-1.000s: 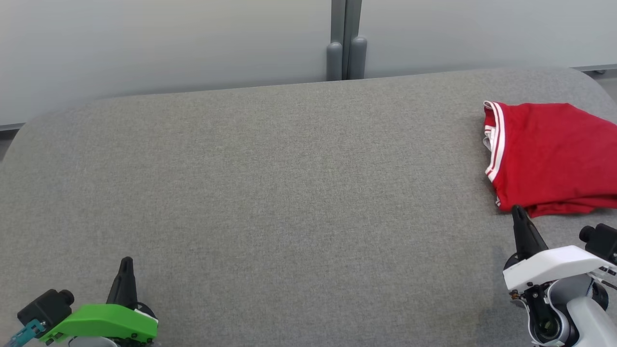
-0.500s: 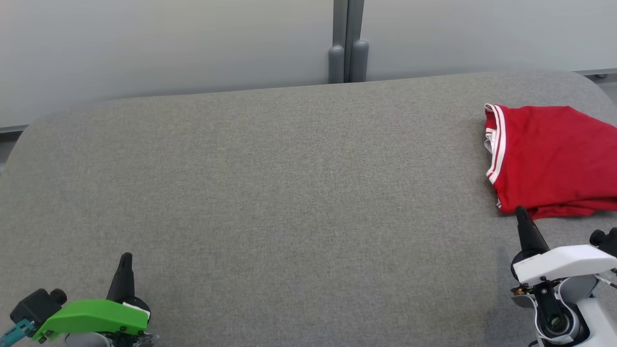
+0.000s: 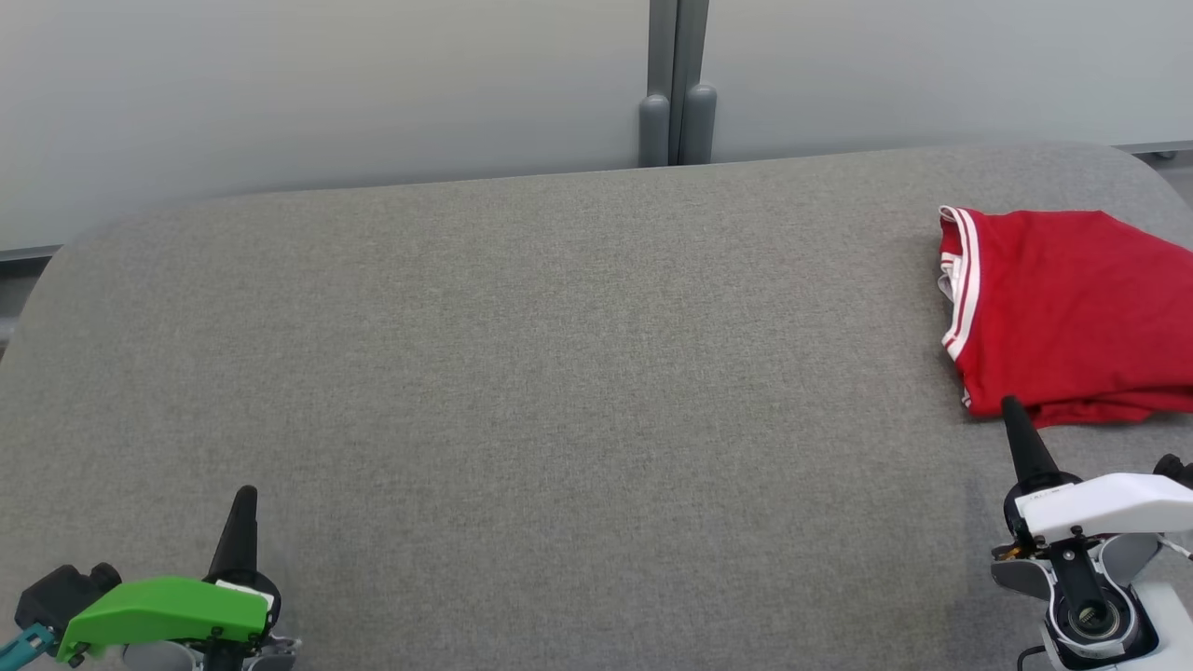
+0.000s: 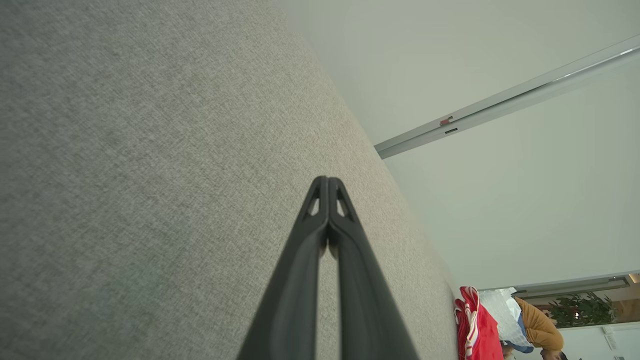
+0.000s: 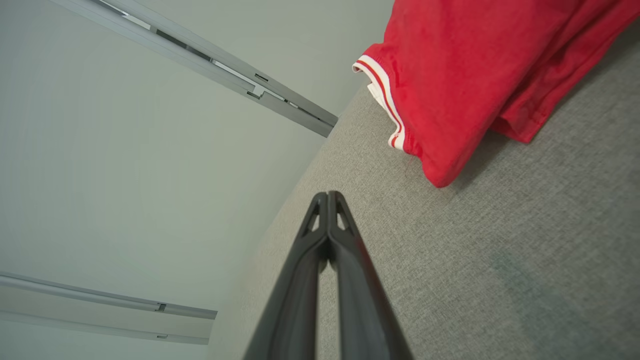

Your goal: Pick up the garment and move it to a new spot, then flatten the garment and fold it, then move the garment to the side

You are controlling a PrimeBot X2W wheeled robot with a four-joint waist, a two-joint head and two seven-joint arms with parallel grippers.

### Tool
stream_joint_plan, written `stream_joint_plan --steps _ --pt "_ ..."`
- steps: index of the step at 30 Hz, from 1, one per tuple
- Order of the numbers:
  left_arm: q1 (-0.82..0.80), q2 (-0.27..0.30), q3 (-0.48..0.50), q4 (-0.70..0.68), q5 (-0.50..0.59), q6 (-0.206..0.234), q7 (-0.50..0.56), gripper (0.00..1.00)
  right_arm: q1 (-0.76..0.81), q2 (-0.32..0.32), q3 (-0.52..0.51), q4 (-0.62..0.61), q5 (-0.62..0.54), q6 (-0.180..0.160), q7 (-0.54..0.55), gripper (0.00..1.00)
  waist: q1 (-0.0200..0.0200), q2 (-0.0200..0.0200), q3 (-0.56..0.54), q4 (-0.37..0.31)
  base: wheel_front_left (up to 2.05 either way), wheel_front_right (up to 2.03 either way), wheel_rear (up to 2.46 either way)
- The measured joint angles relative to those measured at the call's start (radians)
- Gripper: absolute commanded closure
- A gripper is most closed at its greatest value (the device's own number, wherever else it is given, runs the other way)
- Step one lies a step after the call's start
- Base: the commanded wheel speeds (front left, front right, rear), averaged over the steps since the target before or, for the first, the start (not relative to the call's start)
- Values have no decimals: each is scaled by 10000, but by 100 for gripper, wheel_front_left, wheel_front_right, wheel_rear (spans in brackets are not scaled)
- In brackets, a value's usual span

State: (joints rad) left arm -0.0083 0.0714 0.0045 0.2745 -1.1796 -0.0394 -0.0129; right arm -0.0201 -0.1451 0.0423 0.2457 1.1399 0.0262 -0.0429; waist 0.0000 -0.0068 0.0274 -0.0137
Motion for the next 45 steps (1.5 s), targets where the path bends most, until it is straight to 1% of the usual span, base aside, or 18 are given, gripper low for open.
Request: stream_joint_plan --steps 10,13,15,16,21,34,36,39,45 --pt "-150 -119 244 21 -1049 -236 311 100 -140 201 -357 82 1214 198 286 100 0 0 -63 35 0 0 0" --pt "-194 -180 280 23 -1419 -313 420 100 -141 282 -470 113 1701 303 426 100 0 0 -89 49 0 0 0" --pt "-212 -180 297 27 -1509 -316 458 100 -141 307 -510 123 1824 357 460 100 0 0 -95 52 0 0 0" --pt "-252 -184 322 27 -1797 -364 535 100 -144 357 -600 140 2100 370 531 100 0 0 -107 59 0 0 0" --pt "-314 -211 393 33 -2132 -428 654 100 -165 477 -729 178 2569 474 635 100 0 0 -133 73 0 0 0" --pt "-492 -259 658 44 -3670 -694 1106 100 -341 752 -1235 255 4236 796 1074 100 0 0 -220 123 0 0 0" --pt "-500 -282 715 46 -3912 -761 1206 100 -341 805 -1340 284 4637 878 1179 100 0 0 -239 133 0 0 0" --pt "-536 -297 796 50 -4207 -838 1266 100 -341 826 -1392 303 4857 882 1233 100 0 0 -249 138 0 0 0" --pt "-541 -303 817 48 -4207 -840 1266 100 -341 826 -1404 316 4905 882 1233 100 0 0 -249 138 0 0 0"
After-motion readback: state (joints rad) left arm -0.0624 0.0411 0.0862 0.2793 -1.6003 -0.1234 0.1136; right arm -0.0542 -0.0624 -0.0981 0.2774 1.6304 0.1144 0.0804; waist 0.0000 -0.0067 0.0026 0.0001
